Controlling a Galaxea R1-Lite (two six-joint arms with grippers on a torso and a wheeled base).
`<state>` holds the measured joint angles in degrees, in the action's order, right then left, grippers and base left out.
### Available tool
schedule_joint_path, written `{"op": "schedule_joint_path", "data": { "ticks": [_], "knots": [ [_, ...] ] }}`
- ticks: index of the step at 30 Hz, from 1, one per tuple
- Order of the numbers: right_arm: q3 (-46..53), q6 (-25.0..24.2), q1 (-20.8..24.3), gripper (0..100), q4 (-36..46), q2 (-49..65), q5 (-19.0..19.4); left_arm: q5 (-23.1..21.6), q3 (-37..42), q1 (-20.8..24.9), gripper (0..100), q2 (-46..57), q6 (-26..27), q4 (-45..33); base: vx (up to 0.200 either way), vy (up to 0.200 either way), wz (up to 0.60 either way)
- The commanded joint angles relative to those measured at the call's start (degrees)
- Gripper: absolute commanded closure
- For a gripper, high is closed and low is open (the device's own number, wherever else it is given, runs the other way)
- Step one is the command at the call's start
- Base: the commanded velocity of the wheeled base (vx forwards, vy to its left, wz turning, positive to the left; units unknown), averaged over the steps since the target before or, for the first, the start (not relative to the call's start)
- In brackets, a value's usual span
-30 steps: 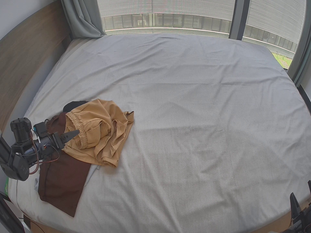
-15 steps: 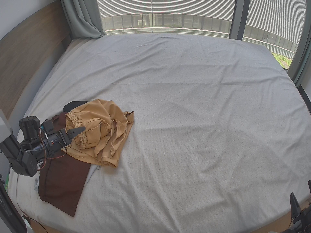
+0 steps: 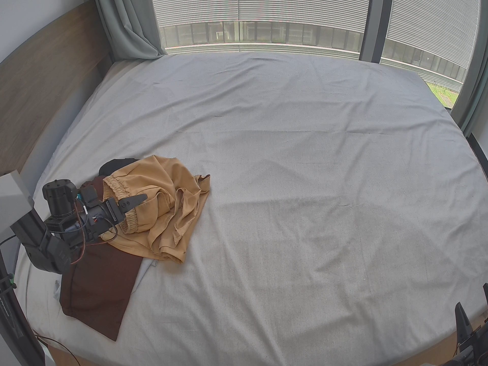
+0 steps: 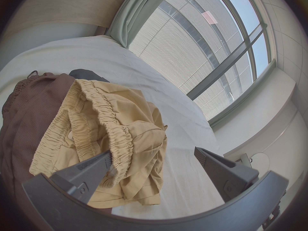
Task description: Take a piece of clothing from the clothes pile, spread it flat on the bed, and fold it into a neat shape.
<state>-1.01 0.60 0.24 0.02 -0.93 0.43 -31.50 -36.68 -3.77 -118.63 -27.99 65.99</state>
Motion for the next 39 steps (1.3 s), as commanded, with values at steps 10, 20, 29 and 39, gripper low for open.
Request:
{"op": "schedule_joint_path", "data": {
  "ticks": [10,20,29,39],
  "knots": [
    [0.92,0.02,0.02,0,0.06,0.93,0.01,0.04,-1.02,0.6,0,-3.1,-0.93,4.24,0.0,0.0,0.0],
    [1.01,0.02,0.02,0,-0.02,0.93,0.01,0.04,-1.73,1.04,0,-5.47,-2.33,7.84,0.0,0.0,0.0],
    [1.01,0.02,0.02,0,-0.02,0.93,0.01,0.12,-1.9,1.48,0,-8.02,-4.18,12.32,0.0,0.0,0.0],
    [1.01,-0.07,0.02,0,-0.02,0.93,0.01,0.3,-2.78,1.39,0,-8.9,-4.27,12.94,0.0,0.0,0.0]
  ]
}}
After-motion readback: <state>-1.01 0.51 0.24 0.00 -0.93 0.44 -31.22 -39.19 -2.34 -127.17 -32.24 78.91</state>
